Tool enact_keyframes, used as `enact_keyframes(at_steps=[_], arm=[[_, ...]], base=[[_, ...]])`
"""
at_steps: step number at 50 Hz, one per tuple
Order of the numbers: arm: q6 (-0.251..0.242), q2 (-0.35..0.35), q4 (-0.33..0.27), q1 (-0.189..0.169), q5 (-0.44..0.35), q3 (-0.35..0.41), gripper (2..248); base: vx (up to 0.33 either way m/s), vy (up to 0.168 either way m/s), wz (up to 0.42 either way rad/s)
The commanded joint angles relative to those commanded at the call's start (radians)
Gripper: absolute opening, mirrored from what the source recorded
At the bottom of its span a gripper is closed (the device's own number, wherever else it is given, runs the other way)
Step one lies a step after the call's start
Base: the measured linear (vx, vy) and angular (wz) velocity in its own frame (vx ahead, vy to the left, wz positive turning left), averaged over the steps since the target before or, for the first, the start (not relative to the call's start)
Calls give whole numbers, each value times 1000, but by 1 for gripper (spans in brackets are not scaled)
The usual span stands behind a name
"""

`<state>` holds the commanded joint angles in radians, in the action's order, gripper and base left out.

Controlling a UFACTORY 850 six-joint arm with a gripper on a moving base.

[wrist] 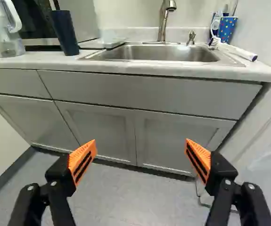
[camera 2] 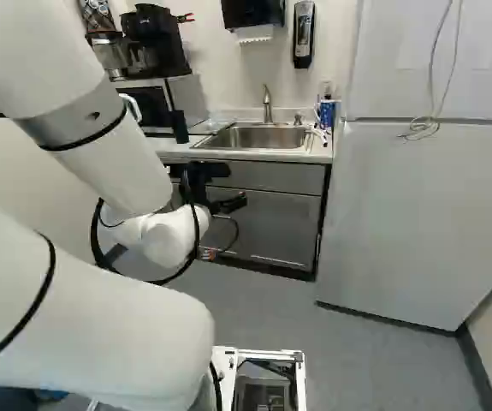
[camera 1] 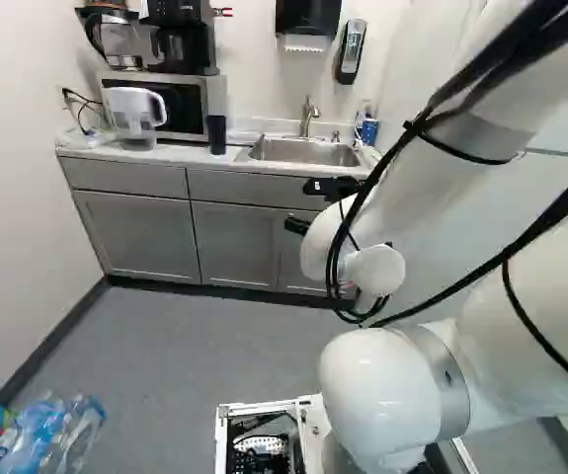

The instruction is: Rinse the cup and place it in the tray

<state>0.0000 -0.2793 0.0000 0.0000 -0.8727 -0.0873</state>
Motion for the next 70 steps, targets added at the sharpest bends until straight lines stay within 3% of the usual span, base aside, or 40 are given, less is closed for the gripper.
enact_keyframes(at_steps=[29, 70], arm=[[0, 5, 0, -1, 0, -4, 247], [0, 33, 0, -54, 0, -121, 247]], base=[[0, 0, 0], [0, 0, 0]])
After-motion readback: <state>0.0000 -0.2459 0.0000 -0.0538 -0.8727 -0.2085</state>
